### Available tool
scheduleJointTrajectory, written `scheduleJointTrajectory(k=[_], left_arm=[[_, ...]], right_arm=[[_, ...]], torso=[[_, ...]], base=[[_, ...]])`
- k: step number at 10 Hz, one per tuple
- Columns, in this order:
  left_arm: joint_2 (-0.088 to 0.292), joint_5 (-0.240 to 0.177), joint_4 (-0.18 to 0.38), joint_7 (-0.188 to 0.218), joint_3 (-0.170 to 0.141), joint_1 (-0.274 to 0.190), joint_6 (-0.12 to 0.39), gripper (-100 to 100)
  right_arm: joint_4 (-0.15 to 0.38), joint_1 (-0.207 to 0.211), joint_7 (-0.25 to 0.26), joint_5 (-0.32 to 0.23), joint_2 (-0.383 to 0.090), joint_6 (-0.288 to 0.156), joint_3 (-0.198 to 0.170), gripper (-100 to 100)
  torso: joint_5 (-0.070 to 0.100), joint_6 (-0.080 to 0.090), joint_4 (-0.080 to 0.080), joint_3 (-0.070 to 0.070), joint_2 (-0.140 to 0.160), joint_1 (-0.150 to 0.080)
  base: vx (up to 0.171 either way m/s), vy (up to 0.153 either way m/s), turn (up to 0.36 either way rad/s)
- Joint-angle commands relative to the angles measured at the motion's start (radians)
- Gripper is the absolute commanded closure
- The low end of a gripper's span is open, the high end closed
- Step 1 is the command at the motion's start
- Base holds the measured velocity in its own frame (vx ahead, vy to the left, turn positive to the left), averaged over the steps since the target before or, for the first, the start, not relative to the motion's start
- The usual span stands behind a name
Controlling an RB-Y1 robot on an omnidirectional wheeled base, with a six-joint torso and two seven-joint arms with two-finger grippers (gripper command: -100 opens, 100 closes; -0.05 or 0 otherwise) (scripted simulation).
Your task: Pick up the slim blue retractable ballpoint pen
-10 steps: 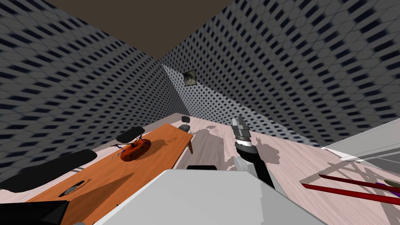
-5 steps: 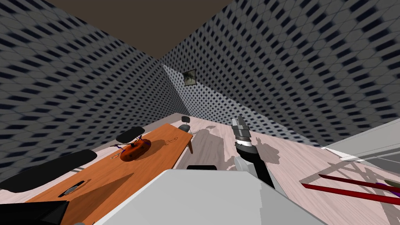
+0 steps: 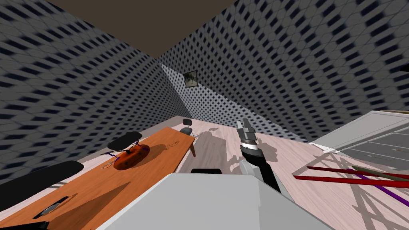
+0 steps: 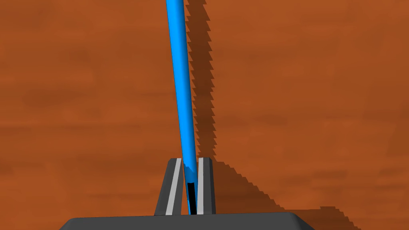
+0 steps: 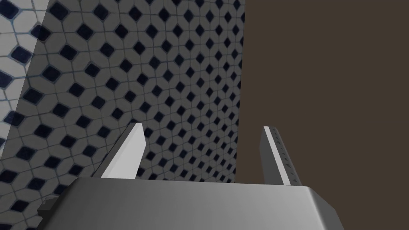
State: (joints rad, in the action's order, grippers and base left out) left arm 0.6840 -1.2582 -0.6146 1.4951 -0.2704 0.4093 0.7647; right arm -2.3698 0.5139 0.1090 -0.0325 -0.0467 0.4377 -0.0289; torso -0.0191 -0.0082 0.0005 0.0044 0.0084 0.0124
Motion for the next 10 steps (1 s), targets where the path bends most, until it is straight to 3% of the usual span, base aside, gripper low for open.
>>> scheduleJointTrajectory(k=[1,3,8,9,10], left_arm=[[0.007,-0.012,0.040,-0.016,-0.001,-0.016,0.002,100],[0.019,-0.032,0.080,-0.037,-0.004,-0.032,0.007,100],[0.079,-0.132,0.274,-0.140,-0.019,-0.116,0.029,100],[0.072,-0.123,0.271,-0.139,-0.020,-0.115,0.024,100],[0.074,-0.126,0.276,-0.146,-0.021,-0.118,0.025,0]], right_arm=[[0.000,0.000,0.000,0.000,0.000,0.000,0.000,0],[0.000,0.000,0.000,0.000,0.000,0.000,0.000,0],[0.000,0.000,0.000,0.000,0.000,0.000,0.000,0],[0.000,0.000,0.000,0.000,0.000,0.000,0.000,0],[0.000,0.000,0.000,0.000,0.000,0.000,0.000,0]], torso=[[0.000,0.000,0.000,0.000,0.000,0.000],[0.000,0.000,0.000,-0.001,-0.001,0.001],[0.000,0.000,0.000,0.000,0.000,0.000],[0.000,0.001,0.000,0.000,0.001,0.000],[-0.001,0.000,0.000,0.000,0.000,0.001]], base=[[-0.025,-0.020,-0.083],[-0.023,-0.018,-0.077],[-0.045,-0.031,-0.132],[-0.028,-0.010,-0.028],[0.000,0.000,0.000]])
